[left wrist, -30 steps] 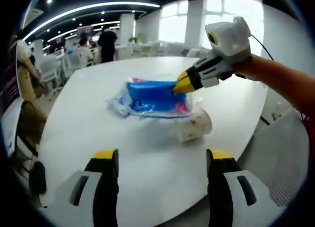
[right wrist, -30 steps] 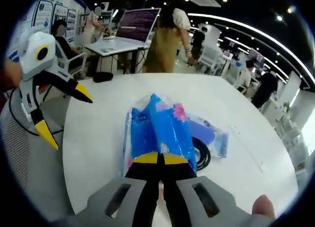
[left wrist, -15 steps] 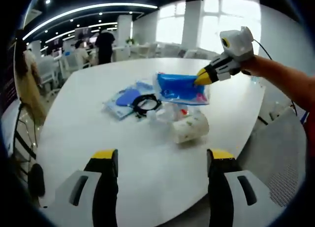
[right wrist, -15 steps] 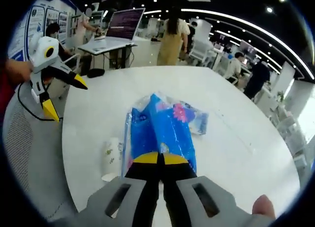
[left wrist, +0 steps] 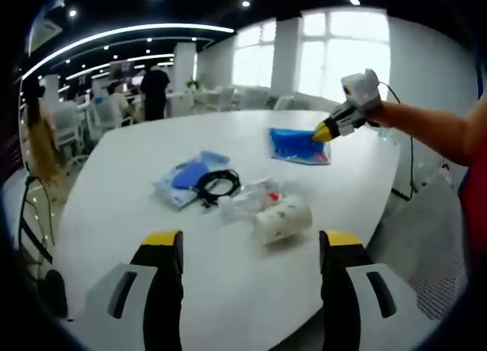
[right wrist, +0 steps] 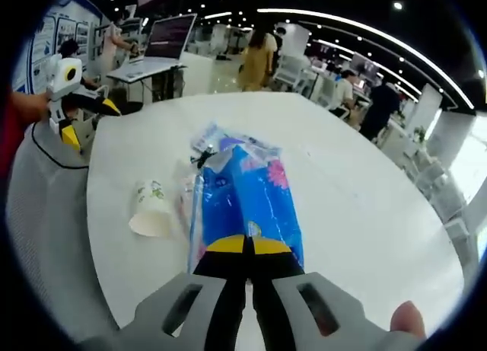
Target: Arrange the tabletop items into an orderly group along one side of the table until the central work area is clear of visible clutter.
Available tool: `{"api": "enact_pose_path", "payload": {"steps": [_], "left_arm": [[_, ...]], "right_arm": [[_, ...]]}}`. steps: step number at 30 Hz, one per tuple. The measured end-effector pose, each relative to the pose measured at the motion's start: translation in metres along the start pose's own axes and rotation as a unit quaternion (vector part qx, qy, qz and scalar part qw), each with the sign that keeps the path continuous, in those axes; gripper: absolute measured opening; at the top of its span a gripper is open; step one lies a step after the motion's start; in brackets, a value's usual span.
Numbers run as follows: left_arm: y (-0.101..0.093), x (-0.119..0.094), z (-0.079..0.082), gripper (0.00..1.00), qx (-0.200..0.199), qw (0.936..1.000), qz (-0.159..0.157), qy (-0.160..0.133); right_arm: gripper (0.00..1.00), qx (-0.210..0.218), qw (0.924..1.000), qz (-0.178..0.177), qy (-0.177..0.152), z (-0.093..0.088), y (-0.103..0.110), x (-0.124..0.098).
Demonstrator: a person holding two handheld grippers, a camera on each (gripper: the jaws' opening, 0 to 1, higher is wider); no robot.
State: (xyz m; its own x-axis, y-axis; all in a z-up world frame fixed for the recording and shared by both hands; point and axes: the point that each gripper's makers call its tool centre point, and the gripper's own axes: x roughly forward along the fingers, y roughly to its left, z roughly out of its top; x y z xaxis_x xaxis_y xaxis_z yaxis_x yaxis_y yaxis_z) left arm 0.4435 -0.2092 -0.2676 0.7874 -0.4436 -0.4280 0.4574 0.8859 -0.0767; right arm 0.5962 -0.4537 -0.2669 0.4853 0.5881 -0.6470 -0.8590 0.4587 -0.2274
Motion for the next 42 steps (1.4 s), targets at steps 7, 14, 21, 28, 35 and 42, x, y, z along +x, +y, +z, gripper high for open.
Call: {"api": "enact_pose_path", "payload": {"steps": [7,14,21,28,35,42], "left_arm": [[-0.002,-0.004,0.011,0.69,0.008,0.9996,0.000,-0.027],[0.000,-0.004,0.012,0.69,0.015,0.9995,0.008,-0.028],[-0.001,-0.003,0.016,0.69,0.015,0.9993,0.006,-0.035],[-0.001,-0.001,0.013,0.69,0.016,0.9994,0.007,-0.030],[-0.003,0.000,0.013,0.68,0.022,0.9993,0.007,-0.028],[-0.002,-0.001,0.013,0.68,0.028,0.9991,0.008,-0.029]], "right_arm": [[0.01,-0.007,0.9998,-0.003,0.019,-0.030,-0.026,-0.016],[0.01,-0.022,0.9994,0.000,0.027,-0.051,-0.055,-0.028],[0.01,-0.038,0.9984,0.005,0.042,-0.065,-0.073,-0.034],[0.01,-0.051,0.9968,0.024,0.056,-0.079,-0.087,-0.037],[0.01,-0.056,0.9953,0.045,0.065,-0.093,-0.094,-0.035],[0.01,-0.078,0.9910,0.074,0.079,-0.102,-0.100,-0.027]]}}
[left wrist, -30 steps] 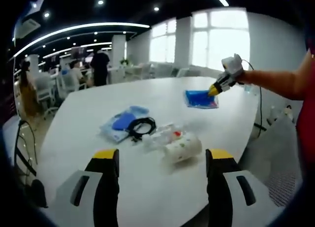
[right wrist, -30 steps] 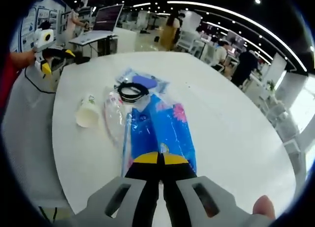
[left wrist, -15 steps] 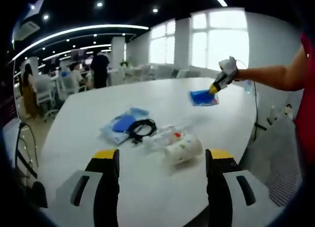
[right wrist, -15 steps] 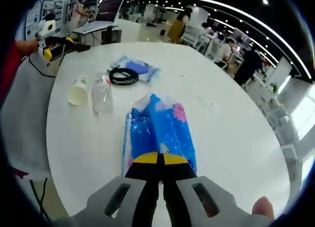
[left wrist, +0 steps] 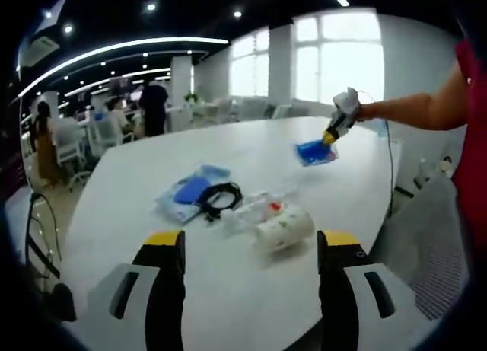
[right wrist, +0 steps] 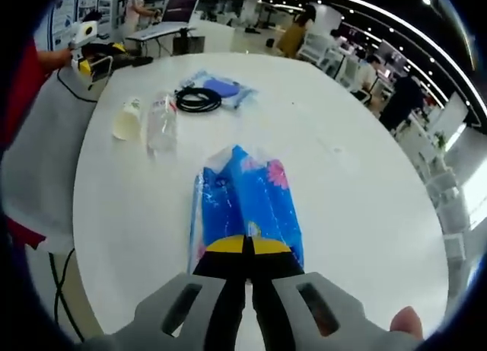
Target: Arrange the tabletop items into an orderly group along one side of the table until the central work area is clear of visible clutter.
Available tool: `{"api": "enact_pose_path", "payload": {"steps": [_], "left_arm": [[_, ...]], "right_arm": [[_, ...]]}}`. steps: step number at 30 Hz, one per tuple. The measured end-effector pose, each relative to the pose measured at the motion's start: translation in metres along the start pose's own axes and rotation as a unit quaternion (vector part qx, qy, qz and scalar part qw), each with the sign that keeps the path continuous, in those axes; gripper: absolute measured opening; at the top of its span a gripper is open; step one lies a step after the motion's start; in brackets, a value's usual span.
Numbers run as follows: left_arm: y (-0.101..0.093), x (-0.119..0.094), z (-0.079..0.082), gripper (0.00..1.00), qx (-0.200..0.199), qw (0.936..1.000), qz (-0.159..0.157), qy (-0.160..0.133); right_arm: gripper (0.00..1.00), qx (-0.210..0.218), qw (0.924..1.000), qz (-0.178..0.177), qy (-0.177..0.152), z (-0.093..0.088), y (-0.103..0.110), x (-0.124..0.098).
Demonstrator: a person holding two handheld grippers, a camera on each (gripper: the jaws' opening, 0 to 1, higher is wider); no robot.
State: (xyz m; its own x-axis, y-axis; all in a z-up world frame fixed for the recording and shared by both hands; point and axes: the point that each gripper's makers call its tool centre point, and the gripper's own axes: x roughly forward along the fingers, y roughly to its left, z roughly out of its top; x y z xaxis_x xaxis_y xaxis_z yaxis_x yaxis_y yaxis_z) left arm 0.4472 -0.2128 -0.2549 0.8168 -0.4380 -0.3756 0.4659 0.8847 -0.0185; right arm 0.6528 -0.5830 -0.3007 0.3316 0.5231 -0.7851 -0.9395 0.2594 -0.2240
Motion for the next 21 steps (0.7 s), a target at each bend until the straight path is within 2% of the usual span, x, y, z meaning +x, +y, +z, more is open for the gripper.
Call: {"api": "enact_pose_path", "payload": {"steps": [14,21], "left_arm": [[0.008,0.001,-0.006,0.68,0.000,0.9997,0.019,0.016],[0.009,0.001,-0.009,0.67,0.005,0.9994,0.024,0.024]], "right_arm": [[0.01,-0.031,0.9986,0.042,-0.010,-0.005,-0.027,0.013],[0.01,-0.042,0.9963,0.073,-0.013,-0.007,-0.027,0.024]]}}
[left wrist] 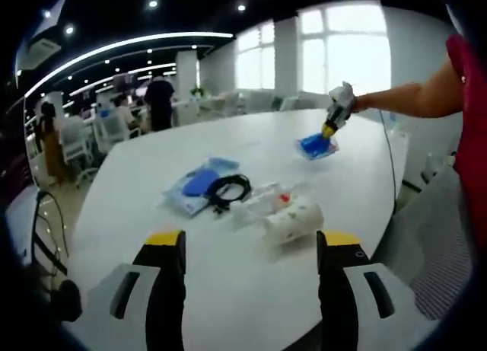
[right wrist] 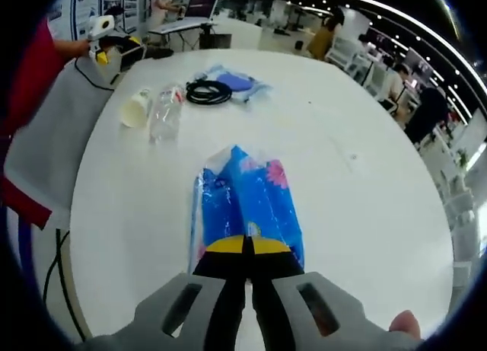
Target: Arrange the tabletop items into an orderly group along one side of the table until the central work area is clear of visible clutter.
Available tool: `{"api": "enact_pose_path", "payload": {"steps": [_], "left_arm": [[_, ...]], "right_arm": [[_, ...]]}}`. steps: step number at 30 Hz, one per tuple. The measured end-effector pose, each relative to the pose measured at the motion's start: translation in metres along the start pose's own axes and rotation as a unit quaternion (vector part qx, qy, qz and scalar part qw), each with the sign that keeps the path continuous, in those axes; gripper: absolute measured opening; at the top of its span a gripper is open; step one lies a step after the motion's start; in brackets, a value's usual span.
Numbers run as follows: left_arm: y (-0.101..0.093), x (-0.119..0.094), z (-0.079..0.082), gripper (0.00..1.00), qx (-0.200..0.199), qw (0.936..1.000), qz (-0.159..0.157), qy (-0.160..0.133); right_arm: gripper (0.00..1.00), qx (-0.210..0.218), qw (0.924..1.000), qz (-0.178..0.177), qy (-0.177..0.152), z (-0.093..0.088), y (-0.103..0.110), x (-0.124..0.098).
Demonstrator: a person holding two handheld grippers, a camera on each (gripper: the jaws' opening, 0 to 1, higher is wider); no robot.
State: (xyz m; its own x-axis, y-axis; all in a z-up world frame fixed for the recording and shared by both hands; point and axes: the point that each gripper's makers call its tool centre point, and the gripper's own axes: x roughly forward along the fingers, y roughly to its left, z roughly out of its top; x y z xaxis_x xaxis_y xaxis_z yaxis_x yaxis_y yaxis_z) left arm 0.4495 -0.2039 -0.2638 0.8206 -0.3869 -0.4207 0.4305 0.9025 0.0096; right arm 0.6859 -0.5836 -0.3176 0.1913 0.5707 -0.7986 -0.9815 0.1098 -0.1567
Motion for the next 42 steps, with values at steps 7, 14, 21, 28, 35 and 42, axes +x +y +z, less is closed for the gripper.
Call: {"api": "enact_pose_path", "payload": {"steps": [7,14,21,28,35,42], "left_arm": [[0.002,0.001,-0.004,0.67,0.003,0.9999,0.007,0.010],[0.006,0.001,-0.012,0.66,0.006,0.9994,0.015,0.029],[0.009,-0.001,-0.017,0.66,0.008,0.9990,0.022,0.039],[0.010,-0.002,-0.020,0.66,0.010,0.9985,0.028,0.045],[0.010,-0.001,-0.023,0.65,0.011,0.9980,0.028,0.055],[0.010,-0.001,-0.024,0.65,0.012,0.9977,0.031,0.059]], "right_arm": [[0.01,-0.011,0.9997,0.022,0.000,-0.009,-0.011,0.008],[0.01,-0.030,0.9989,0.037,0.003,-0.015,-0.020,0.013],[0.01,-0.034,0.9980,0.053,-0.006,-0.014,-0.018,0.025],[0.01,-0.043,0.9968,0.068,0.001,-0.020,-0.015,0.041],[0.01,-0.048,0.9963,0.072,0.003,-0.022,-0.018,0.046],[0.03,-0.051,0.9962,0.071,0.010,-0.026,-0.019,0.048]]}}
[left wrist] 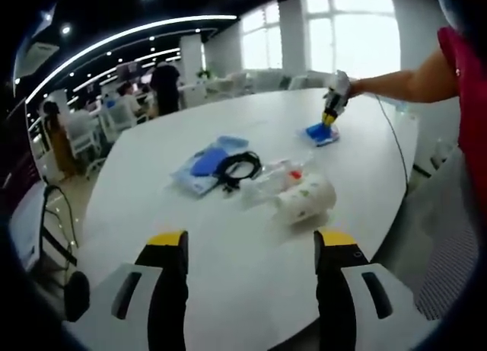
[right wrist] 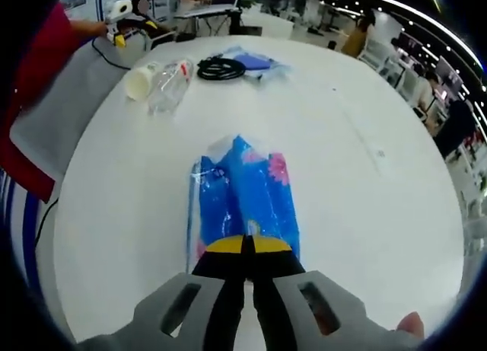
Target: Arrange the tabletop items into an orderly group along one side of the table until the central work area is clear of visible clutter.
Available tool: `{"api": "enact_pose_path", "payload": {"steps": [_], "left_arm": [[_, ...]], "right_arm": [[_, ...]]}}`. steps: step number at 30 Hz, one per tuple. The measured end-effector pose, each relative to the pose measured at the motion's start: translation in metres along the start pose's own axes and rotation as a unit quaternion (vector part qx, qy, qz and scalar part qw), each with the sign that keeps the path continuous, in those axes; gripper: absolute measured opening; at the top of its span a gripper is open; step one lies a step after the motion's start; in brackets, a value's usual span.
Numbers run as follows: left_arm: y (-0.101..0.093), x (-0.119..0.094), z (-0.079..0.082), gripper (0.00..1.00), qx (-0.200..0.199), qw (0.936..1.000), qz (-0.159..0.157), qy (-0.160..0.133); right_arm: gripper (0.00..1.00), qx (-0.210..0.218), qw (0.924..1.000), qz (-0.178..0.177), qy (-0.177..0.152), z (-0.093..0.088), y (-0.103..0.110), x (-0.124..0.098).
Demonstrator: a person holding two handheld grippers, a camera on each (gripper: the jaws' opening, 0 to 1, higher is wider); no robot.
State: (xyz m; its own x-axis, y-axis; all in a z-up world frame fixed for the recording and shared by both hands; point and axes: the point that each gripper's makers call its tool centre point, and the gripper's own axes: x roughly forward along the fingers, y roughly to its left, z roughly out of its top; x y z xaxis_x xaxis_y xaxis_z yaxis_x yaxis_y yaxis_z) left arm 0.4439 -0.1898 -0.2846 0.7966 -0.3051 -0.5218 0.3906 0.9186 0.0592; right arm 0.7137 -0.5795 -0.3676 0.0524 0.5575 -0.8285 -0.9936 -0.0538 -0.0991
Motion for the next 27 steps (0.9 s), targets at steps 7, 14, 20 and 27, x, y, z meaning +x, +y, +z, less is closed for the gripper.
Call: {"api": "enact_pose_path", "payload": {"steps": [7,14,20,27], "left_arm": [[0.000,-0.001,0.000,0.64,0.001,1.0000,-0.002,0.000],[0.000,-0.001,-0.001,0.64,0.002,1.0000,-0.002,0.001],[-0.002,-0.001,-0.001,0.64,0.002,1.0000,-0.005,0.002],[-0.004,-0.001,-0.002,0.64,0.002,1.0000,-0.009,0.003]], "right_arm": [[0.09,0.003,1.0000,-0.007,-0.002,0.002,-0.002,-0.001],[0.13,0.008,0.9999,-0.014,-0.005,0.005,-0.004,-0.004],[0.19,0.017,0.9995,-0.025,-0.012,0.005,-0.005,-0.009],[0.25,0.022,0.9991,-0.030,-0.019,0.006,-0.003,-0.015]]}}
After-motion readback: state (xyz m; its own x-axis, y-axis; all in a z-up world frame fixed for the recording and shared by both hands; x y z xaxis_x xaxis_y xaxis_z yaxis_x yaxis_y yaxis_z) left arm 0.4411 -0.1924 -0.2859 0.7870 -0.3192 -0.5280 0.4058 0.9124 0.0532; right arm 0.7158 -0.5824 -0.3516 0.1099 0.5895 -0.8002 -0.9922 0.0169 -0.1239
